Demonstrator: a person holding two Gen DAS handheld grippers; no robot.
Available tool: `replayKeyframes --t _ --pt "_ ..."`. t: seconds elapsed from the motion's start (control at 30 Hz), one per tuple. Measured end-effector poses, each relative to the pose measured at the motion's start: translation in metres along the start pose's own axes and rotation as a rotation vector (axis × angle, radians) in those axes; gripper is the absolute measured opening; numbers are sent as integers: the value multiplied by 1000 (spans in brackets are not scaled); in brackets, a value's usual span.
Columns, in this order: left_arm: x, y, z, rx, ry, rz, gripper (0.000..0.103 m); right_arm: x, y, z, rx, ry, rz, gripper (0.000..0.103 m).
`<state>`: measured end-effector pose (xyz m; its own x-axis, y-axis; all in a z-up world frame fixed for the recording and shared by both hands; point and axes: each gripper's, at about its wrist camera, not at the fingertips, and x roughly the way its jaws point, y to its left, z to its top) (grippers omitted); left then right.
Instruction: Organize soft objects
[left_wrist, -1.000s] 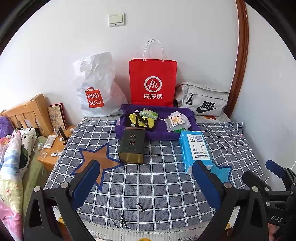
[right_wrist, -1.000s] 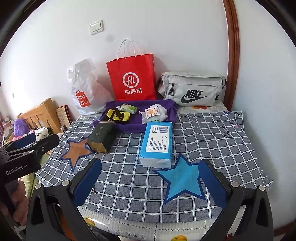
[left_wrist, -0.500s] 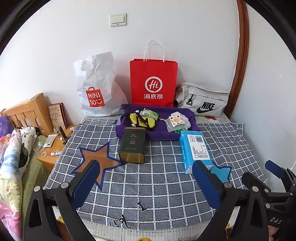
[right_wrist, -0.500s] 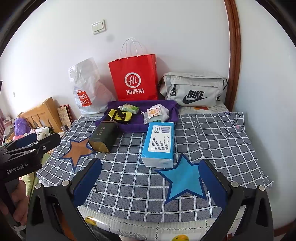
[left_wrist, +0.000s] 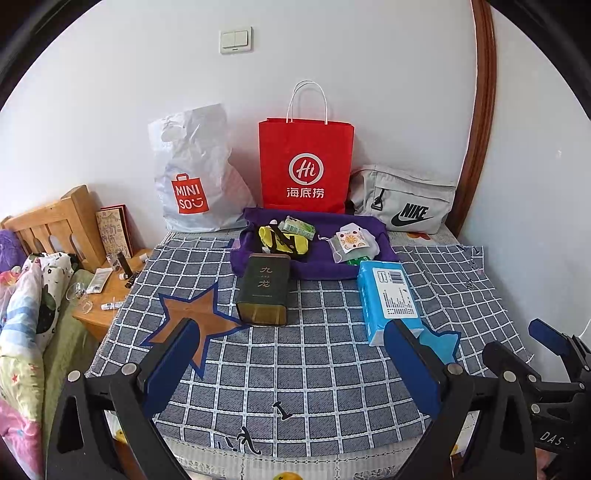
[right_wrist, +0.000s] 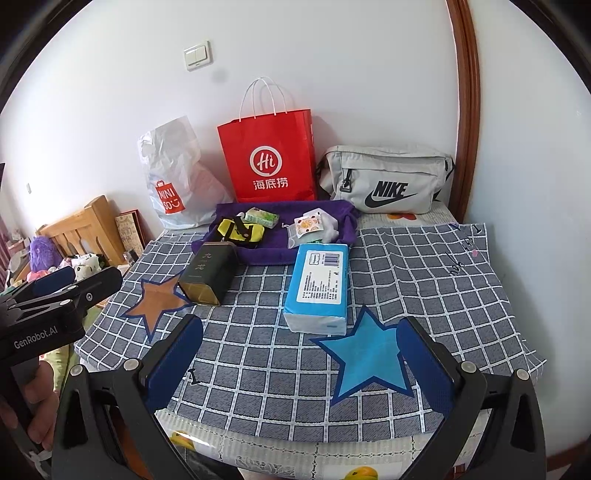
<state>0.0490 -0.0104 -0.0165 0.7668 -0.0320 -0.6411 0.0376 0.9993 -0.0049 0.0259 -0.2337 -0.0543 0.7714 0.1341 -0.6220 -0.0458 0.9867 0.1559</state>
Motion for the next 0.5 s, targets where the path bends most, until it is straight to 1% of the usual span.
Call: replayKeyframes --t 0.5 --pt "-1 0 -1 -3 -1 -1 101 -3 1 1 -1 -4 2 103"
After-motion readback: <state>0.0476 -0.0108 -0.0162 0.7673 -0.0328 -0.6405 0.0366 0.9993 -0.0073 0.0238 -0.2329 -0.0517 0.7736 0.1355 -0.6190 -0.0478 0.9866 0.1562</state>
